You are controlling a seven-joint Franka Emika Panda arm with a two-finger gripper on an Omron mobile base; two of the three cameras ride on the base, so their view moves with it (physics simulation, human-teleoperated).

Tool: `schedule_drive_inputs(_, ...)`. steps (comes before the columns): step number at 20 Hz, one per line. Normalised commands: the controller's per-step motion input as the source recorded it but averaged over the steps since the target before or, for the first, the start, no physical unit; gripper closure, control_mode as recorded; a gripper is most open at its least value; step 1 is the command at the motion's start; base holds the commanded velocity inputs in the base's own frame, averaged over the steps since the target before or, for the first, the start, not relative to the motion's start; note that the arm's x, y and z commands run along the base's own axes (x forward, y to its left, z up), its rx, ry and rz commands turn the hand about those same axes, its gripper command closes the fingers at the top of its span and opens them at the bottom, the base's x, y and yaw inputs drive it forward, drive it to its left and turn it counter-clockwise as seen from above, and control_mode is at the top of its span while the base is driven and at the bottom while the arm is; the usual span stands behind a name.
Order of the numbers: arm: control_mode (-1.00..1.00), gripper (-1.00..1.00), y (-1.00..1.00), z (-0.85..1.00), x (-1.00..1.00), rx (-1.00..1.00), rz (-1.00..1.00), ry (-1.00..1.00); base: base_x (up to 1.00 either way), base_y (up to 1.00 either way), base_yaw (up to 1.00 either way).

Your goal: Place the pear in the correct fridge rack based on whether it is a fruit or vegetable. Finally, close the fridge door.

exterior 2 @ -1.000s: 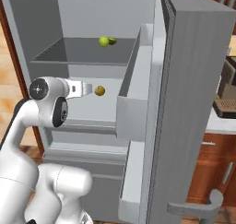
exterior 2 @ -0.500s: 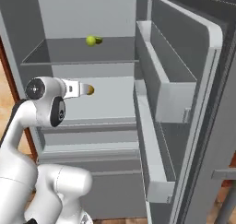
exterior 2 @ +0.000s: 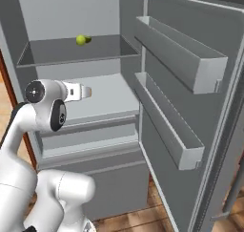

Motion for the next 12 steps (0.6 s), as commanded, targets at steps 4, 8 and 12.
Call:
schedule_drive_inputs(4, 1.00, -1.00, 0.00, 0.00, 0.00, 0.00, 0.00, 0.00, -0.45, -0.05, -0.31)
schedule_drive_inputs(8, 1.00, -1.00, 0.00, 0.00, 0.00, 0.00, 0.00, 0.00, -0.42, -0.10, -0.31)
schedule_drive_inputs(12, 1.00, -1.00, 0.00, 0.00, 0.00, 0.00, 0.00, 0.00, -0.50, -0.08, -0.29)
